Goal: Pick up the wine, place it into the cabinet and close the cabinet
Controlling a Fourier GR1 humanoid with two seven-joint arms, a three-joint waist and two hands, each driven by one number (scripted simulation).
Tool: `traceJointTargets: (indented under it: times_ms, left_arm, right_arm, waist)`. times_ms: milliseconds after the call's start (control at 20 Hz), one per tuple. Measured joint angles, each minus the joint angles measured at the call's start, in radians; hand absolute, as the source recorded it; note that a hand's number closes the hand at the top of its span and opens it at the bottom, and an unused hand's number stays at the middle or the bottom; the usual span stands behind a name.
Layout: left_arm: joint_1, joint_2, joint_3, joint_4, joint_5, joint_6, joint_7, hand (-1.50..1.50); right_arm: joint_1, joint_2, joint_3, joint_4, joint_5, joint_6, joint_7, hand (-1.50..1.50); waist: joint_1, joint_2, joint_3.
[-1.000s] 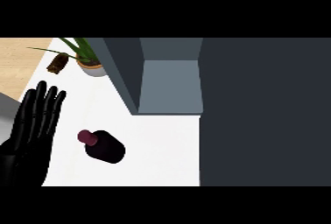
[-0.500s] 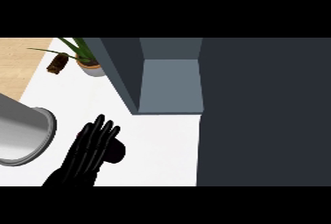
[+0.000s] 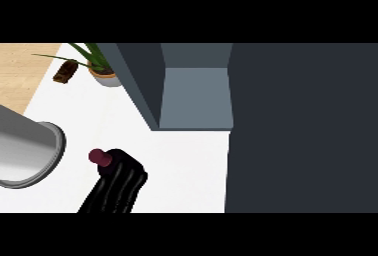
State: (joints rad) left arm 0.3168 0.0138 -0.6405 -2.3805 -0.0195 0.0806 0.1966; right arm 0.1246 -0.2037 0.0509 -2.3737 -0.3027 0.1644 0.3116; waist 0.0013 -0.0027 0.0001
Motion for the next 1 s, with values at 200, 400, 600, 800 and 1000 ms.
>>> traceJointTargets:
  times_ms: [200, 400, 600, 800, 1000]
  left_arm:
    - [0.004, 0.0, -0.054, -0.042, -0.046, 0.053, 0.056, -1.5]
    - [-0.004, 0.007, -0.058, -0.074, -0.04, 0.089, 0.091, -1.5]
    - [-0.011, 0.018, -0.046, -0.091, -0.032, 0.114, 0.129, -1.5]
    - [-0.019, 0.034, -0.009, -0.1, -0.023, 0.128, 0.153, -1.5]
    - [-0.019, 0.062, 0.057, -0.104, -0.008, 0.123, 0.158, -1.5]
  right_arm:
    - [-0.021, 0.011, 0.022, -0.012, 0.006, -0.023, 0.043, -1.5]
    - [-0.052, 0.006, 0.006, -0.016, 0.009, -0.034, 0.075, -1.5]
    - [-0.067, -0.004, -0.02, -0.017, 0.009, -0.03, 0.099, -1.5]
    - [-0.093, -0.005, -0.025, -0.024, 0.01, -0.047, 0.132, -1.5]
    - [-0.098, 0.006, -0.006, -0.028, 0.015, -0.062, 0.144, -1.5]
  waist:
    - [-0.001, 0.0, 0.0]
    - [-0.001, 0.0, 0.0]
    - [-0.001, 0.0, 0.0]
    - [-0.003, 0.0, 0.0]
    - [-0.003, 0.0, -0.001]
